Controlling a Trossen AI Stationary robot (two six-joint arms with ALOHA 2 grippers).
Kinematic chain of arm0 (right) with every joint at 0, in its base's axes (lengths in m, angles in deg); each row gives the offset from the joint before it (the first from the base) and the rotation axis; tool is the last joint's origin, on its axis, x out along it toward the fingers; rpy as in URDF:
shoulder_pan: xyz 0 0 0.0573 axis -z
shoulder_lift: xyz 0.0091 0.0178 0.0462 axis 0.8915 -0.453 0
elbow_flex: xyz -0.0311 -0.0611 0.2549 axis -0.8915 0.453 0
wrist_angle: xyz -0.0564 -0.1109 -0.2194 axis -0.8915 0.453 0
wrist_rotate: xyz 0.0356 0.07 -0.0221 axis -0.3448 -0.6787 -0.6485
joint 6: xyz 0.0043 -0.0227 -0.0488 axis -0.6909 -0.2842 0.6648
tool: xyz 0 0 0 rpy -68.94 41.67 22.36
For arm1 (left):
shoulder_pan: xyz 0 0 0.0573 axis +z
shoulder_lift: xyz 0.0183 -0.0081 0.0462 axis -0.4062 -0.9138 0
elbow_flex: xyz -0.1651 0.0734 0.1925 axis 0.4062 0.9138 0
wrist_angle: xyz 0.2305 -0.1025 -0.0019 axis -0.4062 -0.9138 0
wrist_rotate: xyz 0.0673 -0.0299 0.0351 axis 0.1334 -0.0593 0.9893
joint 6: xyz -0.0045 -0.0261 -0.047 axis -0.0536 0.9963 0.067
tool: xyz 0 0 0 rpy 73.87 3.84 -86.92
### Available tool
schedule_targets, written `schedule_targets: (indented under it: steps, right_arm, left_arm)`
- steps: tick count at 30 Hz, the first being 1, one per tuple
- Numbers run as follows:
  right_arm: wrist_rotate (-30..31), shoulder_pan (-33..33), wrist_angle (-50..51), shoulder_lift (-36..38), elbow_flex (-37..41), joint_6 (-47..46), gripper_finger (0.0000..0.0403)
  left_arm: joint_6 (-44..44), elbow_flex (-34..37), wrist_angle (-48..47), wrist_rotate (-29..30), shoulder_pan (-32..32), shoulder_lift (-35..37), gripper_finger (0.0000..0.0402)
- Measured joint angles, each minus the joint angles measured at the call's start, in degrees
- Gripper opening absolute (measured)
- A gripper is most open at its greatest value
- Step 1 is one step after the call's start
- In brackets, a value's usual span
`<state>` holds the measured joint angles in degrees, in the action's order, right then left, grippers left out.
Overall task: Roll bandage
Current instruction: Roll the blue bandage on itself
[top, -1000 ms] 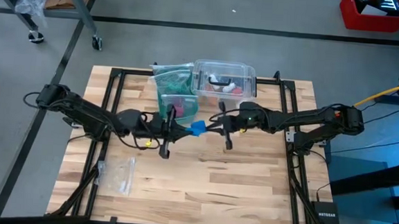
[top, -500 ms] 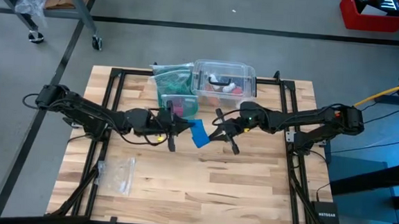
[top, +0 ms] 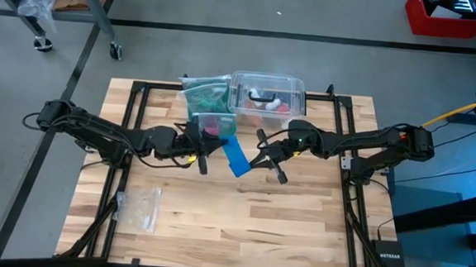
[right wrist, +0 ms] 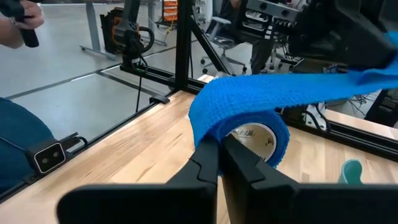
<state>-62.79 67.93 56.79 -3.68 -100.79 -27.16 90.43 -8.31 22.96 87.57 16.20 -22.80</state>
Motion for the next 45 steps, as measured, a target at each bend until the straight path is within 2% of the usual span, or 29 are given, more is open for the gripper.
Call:
schedule_targets:
  steps: [10, 15, 20, 26, 32, 36, 40, 45]
  right_arm:
    - [0.0, 0.0, 0.0, 0.0, 0.0, 0.02, 0.0007]
    - [-0.65, -0.02, 0.01, 0.0, 0.0, 0.04, 0.0007]
    - [-0.85, -0.01, -0.01, 0.0, 0.0, 0.07, 0.0007]
    - [-0.83, -0.01, -3.16, 0.0, 0.0, 0.09, 0.0007]
    - [-0.44, 0.07, -11.47, 0.0, 0.0, 0.09, 0.0007]
    - [3.12, 0.34, -14.91, 0.0, 0.0, 0.36, 0.0007]
    - [8.42, 1.51, -15.89, 0.0, 0.0, 0.41, 0.0007]
    - [10.23, 2.07, -15.85, 0.0, 0.0, 0.37, 0.0007]
  left_arm:
    - [4.24, 0.0, 0.02, 4.76, 1.01, -0.02, 0.014]
    - [6.75, 0.0, 0.09, 5.03, 3.38, -0.02, 0.0173]
    - [12.41, 0.0, 0.09, 5.01, 5.89, -0.02, 0.018]
    - [8.35, 0.0, -0.52, 4.94, 6.73, -0.02, 0.0179]
    - [7.4, 0.0, -8.97, 4.76, 5.68, -0.02, 0.0178]
    - [8.51, 0.0, -13.65, 2.0, 4.0, -0.04, 0.0178]
    - [8.5, 0.0, -14.53, -0.56, 1.94, -0.04, 0.0178]
    - [7.86, 0.0, -14.55, -0.74, 0.02, -0.04, 0.0178]
